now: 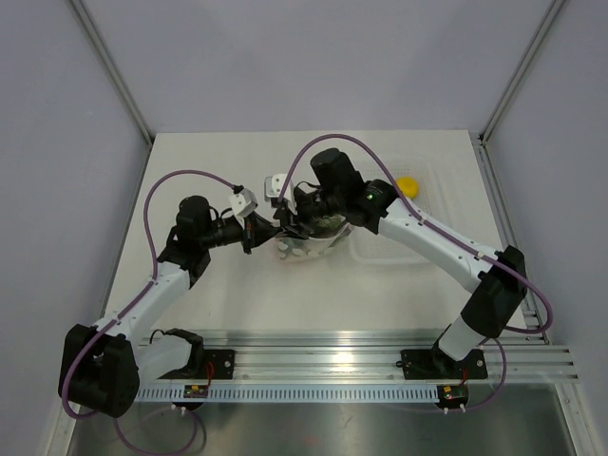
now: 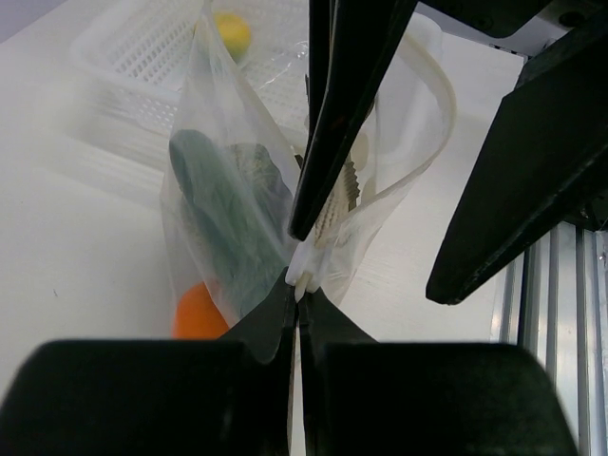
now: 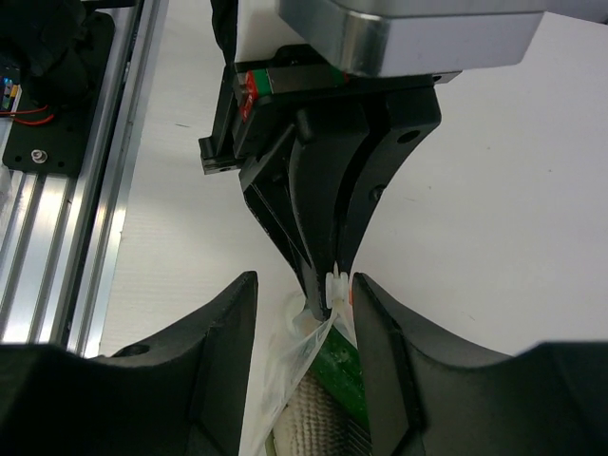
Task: Place the food in the zip-top bag and seal the zipper
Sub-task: Zip the zipper food storage bag at the center of the board.
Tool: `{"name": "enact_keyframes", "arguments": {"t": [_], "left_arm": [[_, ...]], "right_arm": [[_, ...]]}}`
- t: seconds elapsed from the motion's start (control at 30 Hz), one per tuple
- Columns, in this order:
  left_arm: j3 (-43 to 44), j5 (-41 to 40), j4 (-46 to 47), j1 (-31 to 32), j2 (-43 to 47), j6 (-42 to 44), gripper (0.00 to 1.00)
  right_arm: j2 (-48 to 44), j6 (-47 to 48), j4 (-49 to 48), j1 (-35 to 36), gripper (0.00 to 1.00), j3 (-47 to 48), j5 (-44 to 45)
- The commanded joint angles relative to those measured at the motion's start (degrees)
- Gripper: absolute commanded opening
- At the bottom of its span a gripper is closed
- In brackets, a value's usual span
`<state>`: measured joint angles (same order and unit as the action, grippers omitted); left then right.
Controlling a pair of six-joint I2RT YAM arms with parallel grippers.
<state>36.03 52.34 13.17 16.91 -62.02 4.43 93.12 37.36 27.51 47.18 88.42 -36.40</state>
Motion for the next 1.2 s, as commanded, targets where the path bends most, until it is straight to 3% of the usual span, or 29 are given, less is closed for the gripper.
{"name": "enact_keyframes", "arguments": {"t": [0.0,0.5,0.83,0.97,1.1,1.17], "left_arm": [[2.6,2.2,2.5,-0.5,0.7,0.8,0.0],[2.6,2.6,2.5,-0.6,0.7,0.7,0.0],[2.6,2.5,2.8,-0.6,0.3,0.5,0.0],[2.7,2.6,3.0,-0.6,0.1,0.1,0.0],[2.7,2.7,3.0,-0.6,0.2,0.1,0.0],[2.7,2.4,2.3,-0.7,0.2,0.5,0.0]], "right_arm": [[0.7,0.9,-0.7,-0.8,0.52,2.7,-2.6],[3.2,-1.2,-1.0,-3.4,0.51,3.4,-6.0],[4.3,-2.3,-1.5,-3.4,0.39,4.3,-6.6],[4.8,-2.6,-1.6,-3.4,0.32,4.5,-6.7],[4.9,-2.7,-1.1,-3.6,0.1,4.3,-5.5],[4.4,-2.5,-1.4,-3.8,0.04,3.4,-4.6]]}}
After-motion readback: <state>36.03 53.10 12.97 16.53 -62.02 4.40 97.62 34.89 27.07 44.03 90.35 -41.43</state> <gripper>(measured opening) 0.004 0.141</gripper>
